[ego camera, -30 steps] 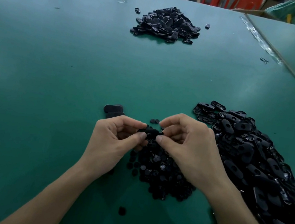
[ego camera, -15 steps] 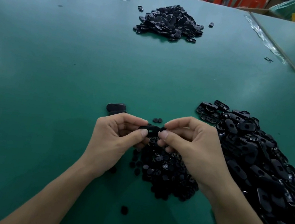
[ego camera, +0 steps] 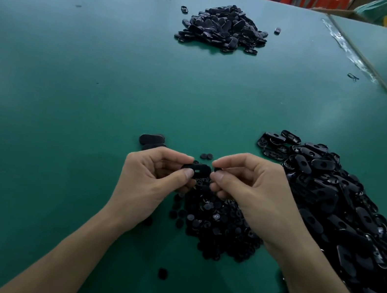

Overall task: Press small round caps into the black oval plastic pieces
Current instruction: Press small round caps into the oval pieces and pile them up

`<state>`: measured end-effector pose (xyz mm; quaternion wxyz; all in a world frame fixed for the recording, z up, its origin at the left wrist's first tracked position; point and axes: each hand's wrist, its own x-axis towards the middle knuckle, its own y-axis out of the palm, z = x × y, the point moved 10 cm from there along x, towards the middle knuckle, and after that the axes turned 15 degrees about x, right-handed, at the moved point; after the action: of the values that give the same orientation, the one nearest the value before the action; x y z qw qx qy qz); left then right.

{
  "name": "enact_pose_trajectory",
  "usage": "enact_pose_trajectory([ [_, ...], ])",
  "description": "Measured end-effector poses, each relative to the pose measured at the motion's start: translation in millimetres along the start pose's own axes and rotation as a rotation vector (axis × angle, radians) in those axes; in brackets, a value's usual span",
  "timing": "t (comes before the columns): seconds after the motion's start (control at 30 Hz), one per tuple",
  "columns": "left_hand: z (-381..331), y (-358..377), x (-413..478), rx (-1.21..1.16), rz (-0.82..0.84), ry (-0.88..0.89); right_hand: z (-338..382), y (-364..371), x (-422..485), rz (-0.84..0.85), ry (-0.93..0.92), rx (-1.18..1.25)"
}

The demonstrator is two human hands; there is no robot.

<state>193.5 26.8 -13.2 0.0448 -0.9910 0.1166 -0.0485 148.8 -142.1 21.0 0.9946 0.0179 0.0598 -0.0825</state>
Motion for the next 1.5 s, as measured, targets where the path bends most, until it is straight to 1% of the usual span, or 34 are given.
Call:
enact_pose_trajectory([
  [0.1,-1,0,0,0.007,-0.003,0.000,3,0,0,-0.001,-0.013,-0.013],
  [0.27,-1,2,-1,0.029,-0.002,0.005,15,3,0,-0.020,-0.122,-0.199],
  [0.5,-2,3,-1,0.038,0.004,0.006,11,6,1,-0.084,-0.125,-0.268],
  [0.67,-4,3,-2,0.042,0.009,0.000,8,7,1,-0.118,-0.132,-0.283],
  [0.83,-6,4,-2,0.057,0.019,0.017,-2,10,3,-0.095,-0.067,-0.197],
  [0.93,-5,4,-2,0.052,0.016,0.011,-4,11,2,-0.085,-0.062,-0.216],
  [1.1,-6,5,-2,0.053,0.027,0.011,2,13,2,-0.079,-0.107,-0.318],
  [1.3,-3,6,-1,0.065,0.054,0.010,8,18,-2,-0.066,-0.154,-0.337],
  [1.5,-6,3,0,0.063,0.034,0.032,22,30,-12,-0.034,-0.296,-0.439],
])
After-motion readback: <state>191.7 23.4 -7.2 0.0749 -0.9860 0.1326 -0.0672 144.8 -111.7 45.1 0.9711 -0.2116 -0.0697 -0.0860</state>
